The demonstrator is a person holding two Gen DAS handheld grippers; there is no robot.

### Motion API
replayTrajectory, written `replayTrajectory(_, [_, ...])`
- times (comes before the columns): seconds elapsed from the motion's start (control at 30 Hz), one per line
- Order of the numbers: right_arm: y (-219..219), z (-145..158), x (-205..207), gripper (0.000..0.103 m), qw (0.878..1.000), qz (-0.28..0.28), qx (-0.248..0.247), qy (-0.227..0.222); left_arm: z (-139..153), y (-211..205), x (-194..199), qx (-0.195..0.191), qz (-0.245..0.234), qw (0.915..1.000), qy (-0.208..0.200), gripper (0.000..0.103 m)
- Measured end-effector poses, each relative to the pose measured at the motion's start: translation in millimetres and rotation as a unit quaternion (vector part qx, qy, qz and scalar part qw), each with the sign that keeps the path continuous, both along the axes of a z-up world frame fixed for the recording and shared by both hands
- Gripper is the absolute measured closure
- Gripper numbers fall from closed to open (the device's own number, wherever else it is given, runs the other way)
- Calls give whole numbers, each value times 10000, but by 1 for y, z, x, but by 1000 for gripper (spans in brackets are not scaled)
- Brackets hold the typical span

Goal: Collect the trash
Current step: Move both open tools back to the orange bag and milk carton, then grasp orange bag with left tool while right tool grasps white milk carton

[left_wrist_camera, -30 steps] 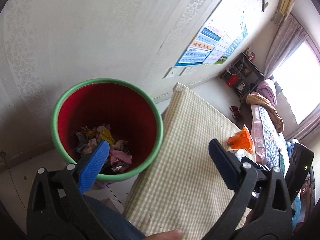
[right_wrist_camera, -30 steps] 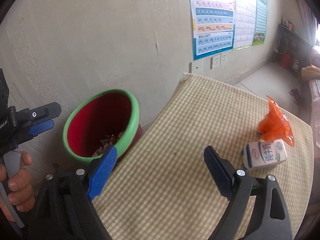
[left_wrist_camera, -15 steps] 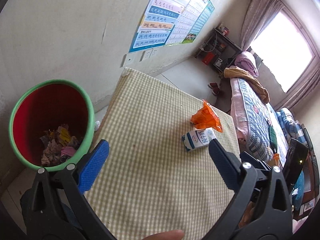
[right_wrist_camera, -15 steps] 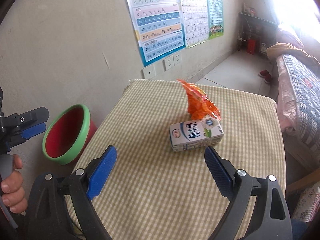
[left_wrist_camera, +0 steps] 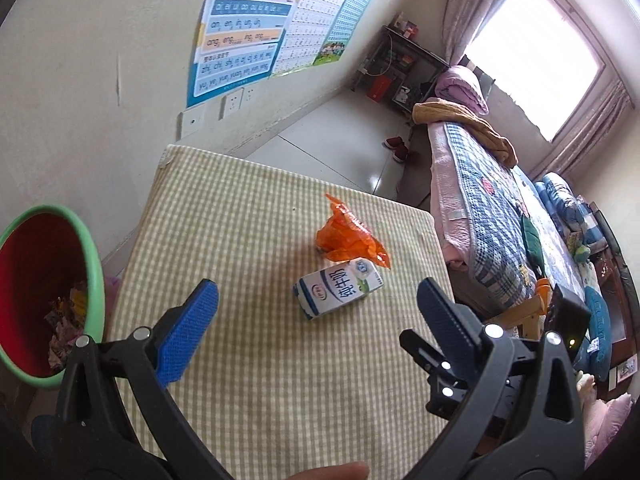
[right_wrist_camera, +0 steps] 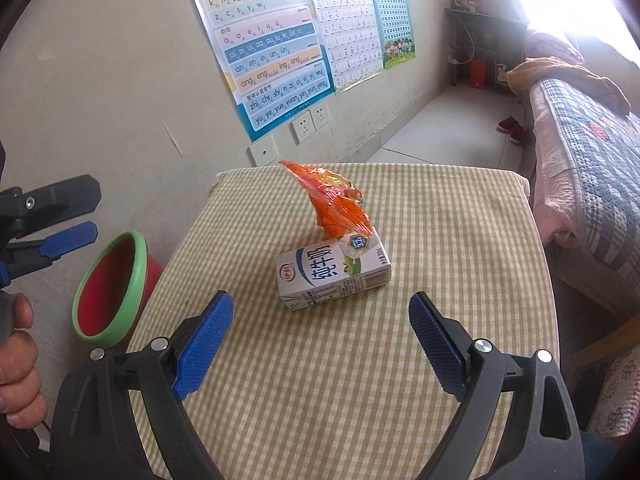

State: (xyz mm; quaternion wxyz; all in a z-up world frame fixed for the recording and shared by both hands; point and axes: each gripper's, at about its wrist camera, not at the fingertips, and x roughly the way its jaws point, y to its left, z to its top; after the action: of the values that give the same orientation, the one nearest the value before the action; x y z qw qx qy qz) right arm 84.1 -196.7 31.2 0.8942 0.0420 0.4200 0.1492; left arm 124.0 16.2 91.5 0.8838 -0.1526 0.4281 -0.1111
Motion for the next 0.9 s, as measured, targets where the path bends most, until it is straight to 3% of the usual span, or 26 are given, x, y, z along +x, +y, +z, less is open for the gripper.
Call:
replayTrajectory(0.17, [-16, -8, 21, 16, 9998, -143, 44, 140, -10, -33, 40, -21, -305, 9994, 166, 6])
replayTrajectory(0.5, [-21, -36, 45, 16, 9988, -170, 193, 414, -69, -64, 104, -199, -525, 9946, 869, 9])
replayTrajectory(0.8, [-25, -55, 57, 16, 9975, -194, 226, 637, -104, -73, 143, -573, -495, 9897, 1211, 35])
replayTrajectory(0.87, [-24, -57, 59, 16, 9972, -205, 254, 670, -109, -72, 149, -694, -491, 9878, 1307, 57])
replayTrajectory(0.9, [-23, -57, 60, 16, 9972, -213, 255, 673, -112, -72, 150, -726, -481, 9871, 1340, 63])
